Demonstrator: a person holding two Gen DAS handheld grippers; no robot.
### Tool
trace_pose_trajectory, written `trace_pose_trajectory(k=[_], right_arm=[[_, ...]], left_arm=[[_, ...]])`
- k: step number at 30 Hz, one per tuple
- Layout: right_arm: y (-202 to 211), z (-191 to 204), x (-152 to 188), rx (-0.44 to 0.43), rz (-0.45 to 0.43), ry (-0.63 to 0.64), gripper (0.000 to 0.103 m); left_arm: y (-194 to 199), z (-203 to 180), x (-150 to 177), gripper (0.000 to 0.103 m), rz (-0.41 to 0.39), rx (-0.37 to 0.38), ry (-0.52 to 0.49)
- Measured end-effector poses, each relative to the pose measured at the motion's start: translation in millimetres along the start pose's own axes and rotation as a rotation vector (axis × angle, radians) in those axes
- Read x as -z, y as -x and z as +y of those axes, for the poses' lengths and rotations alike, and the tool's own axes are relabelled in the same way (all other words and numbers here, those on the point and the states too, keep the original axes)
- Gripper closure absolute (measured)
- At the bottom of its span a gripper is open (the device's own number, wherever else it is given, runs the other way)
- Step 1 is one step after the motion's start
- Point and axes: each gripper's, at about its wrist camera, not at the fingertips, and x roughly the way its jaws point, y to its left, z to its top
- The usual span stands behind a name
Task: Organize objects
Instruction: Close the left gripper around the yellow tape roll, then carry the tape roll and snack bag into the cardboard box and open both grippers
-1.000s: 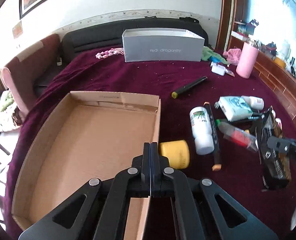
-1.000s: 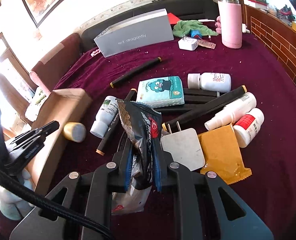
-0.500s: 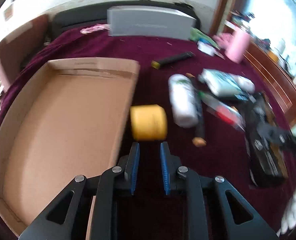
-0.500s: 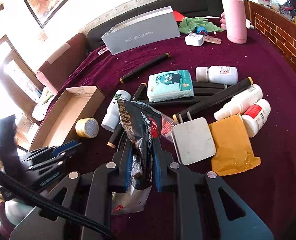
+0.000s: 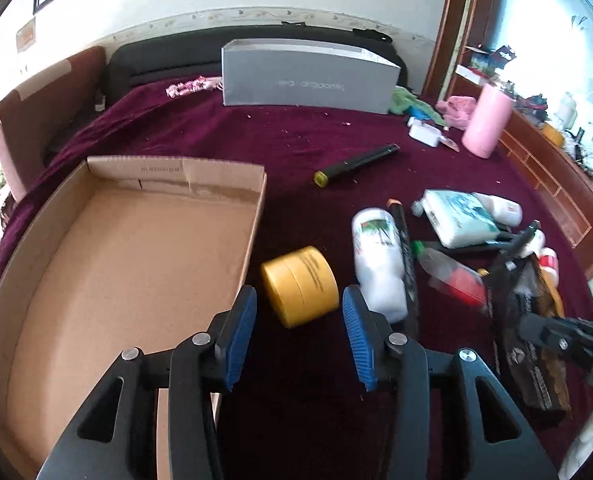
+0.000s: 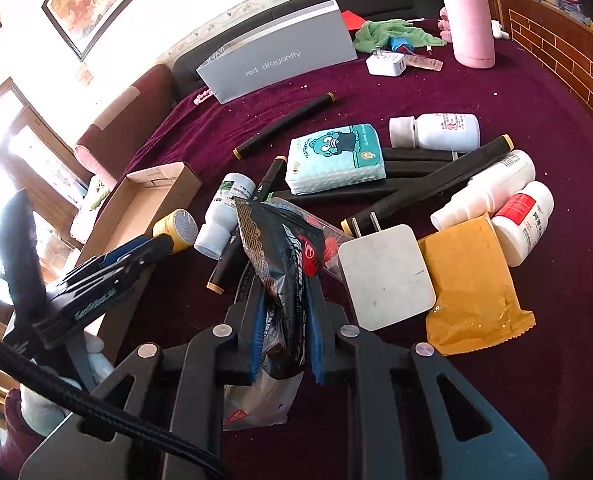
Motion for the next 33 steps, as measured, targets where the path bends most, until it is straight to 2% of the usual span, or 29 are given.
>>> trace_pose_trajectory(k=[6, 7, 8, 12, 15, 21, 25, 29, 33], right_arm=[[-1, -1, 0, -0.009, -0.004, -0.008, 0.087], [-1, -1, 0, -0.008, -0.004, -0.010, 0.087], [0, -1, 0, -0.008, -0.005, -0.011, 0.087], [1, 3, 1, 0.002, -0.005, 0.000, 0.087], [8, 6, 0, -0.006, -0.018, 0.005, 0.087], [23, 24, -5, -0.041, -0.038, 0.026, 0.087], [25, 48, -19, -0.110, -0.022, 0.035, 0.087], [18, 85, -39, -0.190, 0.003, 0.048, 0.087], [-7, 122, -62, -0.232, 0.036, 0.050, 0.087]], left_arm=[[-18, -17, -11, 0.064, 0.007, -0.111, -0.047], [-20, -21, -9, 0.066, 0.012, -0.110, -0.064], [-22, -23, -7, 0.076, 0.031, -0.094, -0.070], [-15, -17, 1, 0.076, 0.042, -0.002, -0.040], [5, -8, 5, 0.076, 0.012, 0.036, -0.014], [60, 23, -1, 0.076, -0.058, 0.110, 0.056], [83, 53, -16, 0.076, -0.077, 0.103, 0.078], [80, 86, -35, 0.076, -0.078, 0.041, 0.085], [54, 117, -54, 0.076, -0.042, 0.035, 0.112]])
